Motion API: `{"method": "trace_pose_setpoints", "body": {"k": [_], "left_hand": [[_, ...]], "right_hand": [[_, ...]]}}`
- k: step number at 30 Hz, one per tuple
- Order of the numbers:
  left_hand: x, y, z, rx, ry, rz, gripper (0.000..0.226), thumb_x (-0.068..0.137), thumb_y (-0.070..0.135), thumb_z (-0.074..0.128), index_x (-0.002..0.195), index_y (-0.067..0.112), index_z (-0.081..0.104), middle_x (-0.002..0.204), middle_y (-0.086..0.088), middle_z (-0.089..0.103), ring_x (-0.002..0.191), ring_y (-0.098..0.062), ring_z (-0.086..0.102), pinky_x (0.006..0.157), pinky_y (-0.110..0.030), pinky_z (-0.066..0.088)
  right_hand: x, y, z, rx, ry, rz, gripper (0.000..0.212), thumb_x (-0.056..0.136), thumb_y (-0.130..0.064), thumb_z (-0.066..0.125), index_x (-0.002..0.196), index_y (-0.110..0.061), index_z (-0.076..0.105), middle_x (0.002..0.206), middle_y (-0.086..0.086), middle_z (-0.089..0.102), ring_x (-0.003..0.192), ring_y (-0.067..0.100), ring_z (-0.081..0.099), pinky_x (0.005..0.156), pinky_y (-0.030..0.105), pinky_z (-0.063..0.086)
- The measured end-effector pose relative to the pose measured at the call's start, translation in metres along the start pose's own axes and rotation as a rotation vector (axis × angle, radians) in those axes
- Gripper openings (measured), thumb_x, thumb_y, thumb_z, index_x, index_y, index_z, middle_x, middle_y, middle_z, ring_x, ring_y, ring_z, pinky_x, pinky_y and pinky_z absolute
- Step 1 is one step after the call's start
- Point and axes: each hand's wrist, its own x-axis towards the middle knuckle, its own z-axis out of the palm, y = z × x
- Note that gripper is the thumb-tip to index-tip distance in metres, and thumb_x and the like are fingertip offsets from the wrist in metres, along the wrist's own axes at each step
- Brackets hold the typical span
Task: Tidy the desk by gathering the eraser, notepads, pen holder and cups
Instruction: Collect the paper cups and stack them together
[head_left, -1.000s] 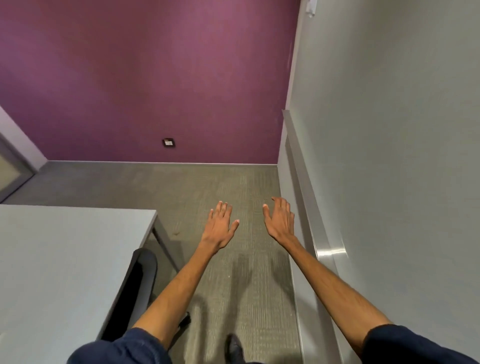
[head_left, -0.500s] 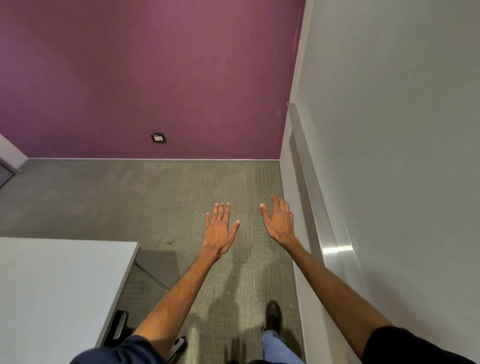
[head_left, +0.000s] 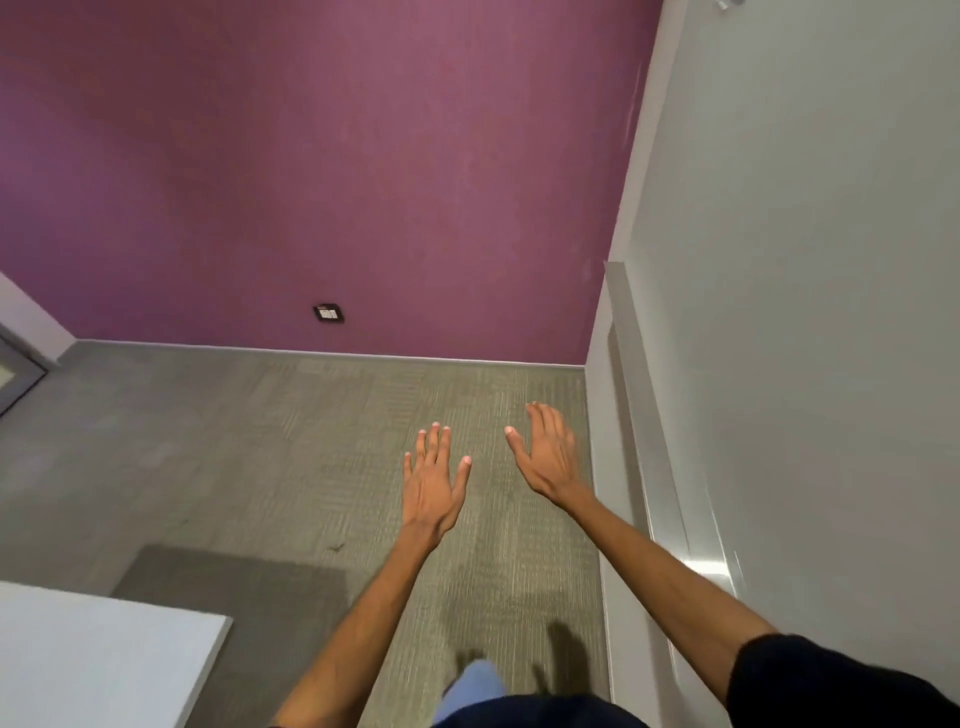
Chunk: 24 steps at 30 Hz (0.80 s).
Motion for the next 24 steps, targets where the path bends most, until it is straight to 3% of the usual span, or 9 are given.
{"method": "trace_pose_setpoints", "body": {"k": [9, 14, 24], "left_hand": [[0.116, -0.062, -0.017, 0.026, 0.009, -0.155, 0.067, 0.105, 0.05, 0.024, 0.159, 0.017, 0.002, 0.167, -0.005, -0.004, 0.155, -0.02, -0.007, 0.127, -0.046, -0.001], [0.193, -0.108, -0.047, 0.002, 0.032, -0.271, 0.07, 0.104, 0.051, 0.025, 0.159, 0.016, 0.001, 0.166, -0.011, -0.009, 0.155, -0.024, -0.008, 0.127, -0.047, 0.003], [0.293, -0.186, -0.108, -0.017, 0.134, -0.4, 0.07, 0.105, 0.049, 0.025, 0.159, 0.013, -0.002, 0.167, -0.006, -0.005, 0.156, -0.021, -0.006, 0.128, -0.043, 0.004]], "right_hand": [[0.14, -0.03, 0.045, -0.01, -0.116, -0.078, 0.065, 0.103, -0.05, 0.033, 0.155, -0.012, 0.027, 0.163, 0.004, 0.025, 0.153, 0.021, 0.019, 0.123, 0.045, 0.023], [0.23, -0.077, 0.076, -0.01, -0.189, -0.15, 0.064, 0.103, -0.051, 0.034, 0.154, -0.012, 0.028, 0.162, 0.005, 0.024, 0.152, 0.022, 0.02, 0.121, 0.047, 0.024], [0.37, -0.178, 0.125, 0.027, -0.266, -0.341, 0.062, 0.103, -0.05, 0.035, 0.154, -0.015, 0.03, 0.165, 0.004, 0.018, 0.154, 0.021, 0.014, 0.122, 0.051, 0.022]]}}
